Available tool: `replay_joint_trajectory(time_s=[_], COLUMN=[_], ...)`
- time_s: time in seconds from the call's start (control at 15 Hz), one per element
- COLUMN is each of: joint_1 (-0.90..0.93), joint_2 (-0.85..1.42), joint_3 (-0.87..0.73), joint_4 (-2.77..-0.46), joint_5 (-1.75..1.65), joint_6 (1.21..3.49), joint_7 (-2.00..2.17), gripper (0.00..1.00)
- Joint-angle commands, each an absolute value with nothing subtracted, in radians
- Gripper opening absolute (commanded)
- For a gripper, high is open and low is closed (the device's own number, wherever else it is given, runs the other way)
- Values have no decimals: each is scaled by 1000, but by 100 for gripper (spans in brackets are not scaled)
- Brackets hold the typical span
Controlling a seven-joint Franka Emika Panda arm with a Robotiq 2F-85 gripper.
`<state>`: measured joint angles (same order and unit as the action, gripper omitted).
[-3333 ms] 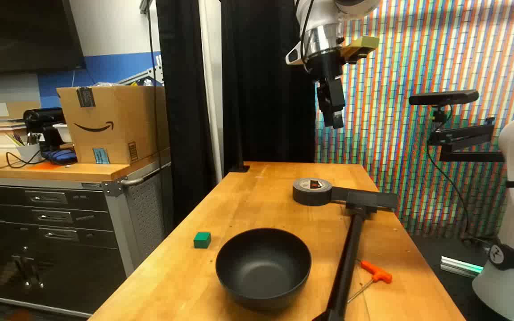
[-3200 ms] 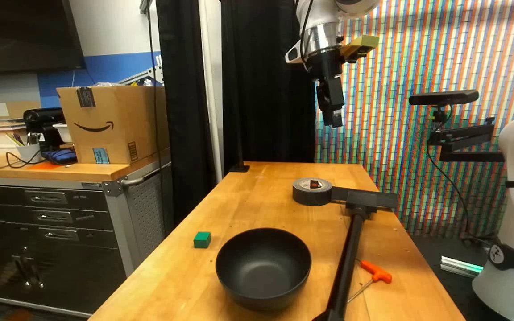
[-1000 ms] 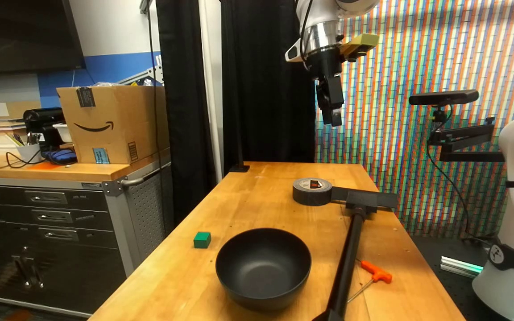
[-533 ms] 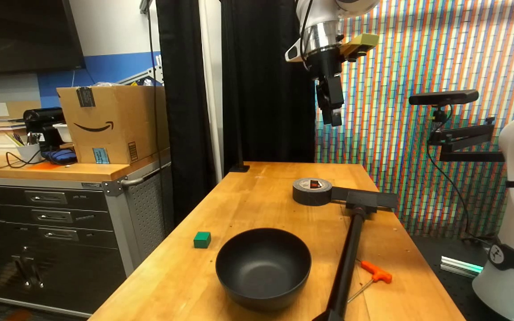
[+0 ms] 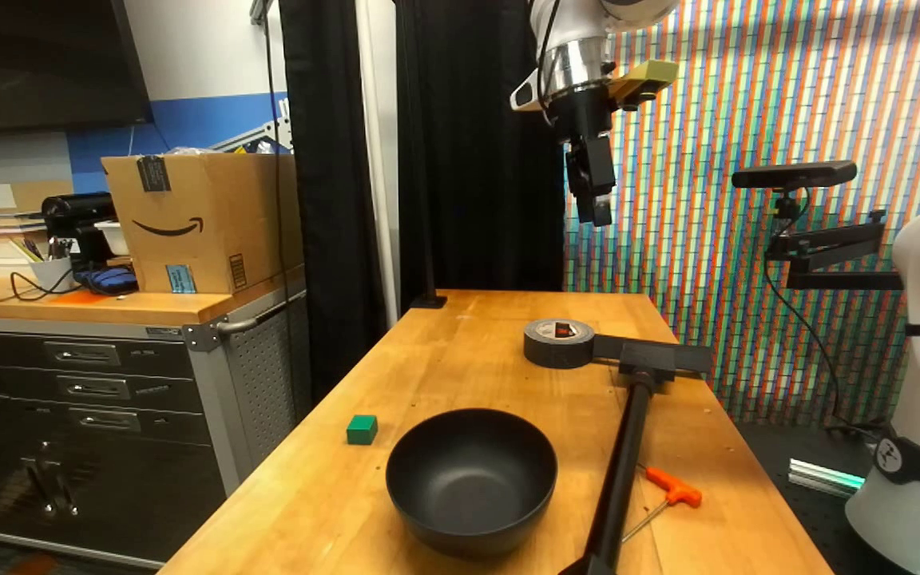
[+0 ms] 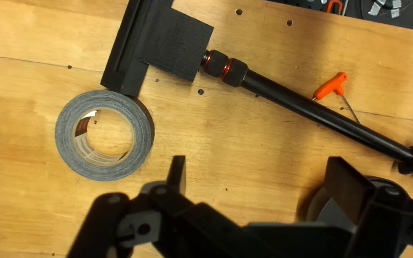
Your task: Move the tape to the left
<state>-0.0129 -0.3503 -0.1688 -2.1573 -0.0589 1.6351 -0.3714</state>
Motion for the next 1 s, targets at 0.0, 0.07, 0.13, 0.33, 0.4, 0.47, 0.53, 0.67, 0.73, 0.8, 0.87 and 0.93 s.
replay_joint_trajectory(time_s=[0.0, 0.07, 0.13, 0.33, 0.4, 0.47, 0.53, 0.67, 0.73, 0.8, 0.87, 0.93], joint_1=[-24, -23, -22, -23, -23, -25, -27, -36, -44, -53, -64, -76], joint_2=[-349, -334, -325, -303, -294, -282, -273, -257, -247, -237, -230, -223], joint_3=[-159, -158, -157, -161, -164, -169, -174, -189, -202, -212, -224, -234], joint_4=[-2155, -2136, -2124, -2097, -2088, -2074, -2065, -2046, -2037, -2029, -2021, -2013], joint_5=[-56, -53, -52, -56, -55, -55, -55, -47, -40, -37, -34, -31], joint_6=[1633, 1628, 1628, 1633, 1632, 1631, 1633, 1637, 1639, 1640, 1641, 1643], joint_7=[-374, -374, -373, -396, -405, -419, -432, -464, -484, -496, -502, -505], gripper=[100, 100, 100, 100, 100, 100, 100, 100, 100, 100, 100, 100])
